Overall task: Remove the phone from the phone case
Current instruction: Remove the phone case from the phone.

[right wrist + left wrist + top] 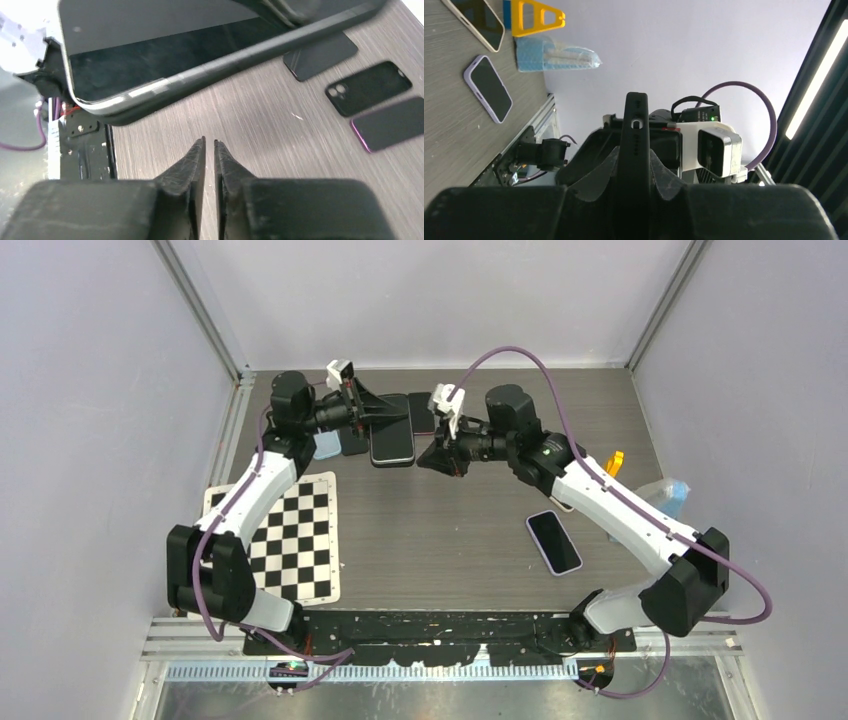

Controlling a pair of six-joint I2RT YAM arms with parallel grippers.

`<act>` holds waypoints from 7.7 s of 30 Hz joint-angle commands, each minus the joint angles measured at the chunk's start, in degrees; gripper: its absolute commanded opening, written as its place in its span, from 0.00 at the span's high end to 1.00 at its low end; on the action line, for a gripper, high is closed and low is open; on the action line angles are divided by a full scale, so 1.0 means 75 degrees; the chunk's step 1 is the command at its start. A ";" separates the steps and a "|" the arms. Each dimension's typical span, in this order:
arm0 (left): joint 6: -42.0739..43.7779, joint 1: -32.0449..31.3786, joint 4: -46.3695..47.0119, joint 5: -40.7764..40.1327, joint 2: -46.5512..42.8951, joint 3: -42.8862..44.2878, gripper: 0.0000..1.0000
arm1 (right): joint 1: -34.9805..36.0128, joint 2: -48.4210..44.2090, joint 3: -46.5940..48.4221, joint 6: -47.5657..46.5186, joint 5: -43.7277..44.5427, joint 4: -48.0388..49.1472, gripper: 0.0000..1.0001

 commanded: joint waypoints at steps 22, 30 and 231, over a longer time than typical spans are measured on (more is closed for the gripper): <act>-0.3073 0.0552 0.1952 -0.2918 -0.0020 -0.0637 1.00 | -0.0317 0.0074 -0.0537 0.9442 0.0517 0.7287 0.79; -0.3588 0.0529 0.1881 -0.3113 -0.0191 -0.0901 1.00 | -0.0127 0.0574 -0.0476 0.9866 0.0908 0.7353 0.93; 0.3107 0.0131 -0.1017 -0.2023 -0.0112 0.0298 0.62 | -0.0405 0.1549 -0.1291 1.2201 0.1495 0.8225 0.99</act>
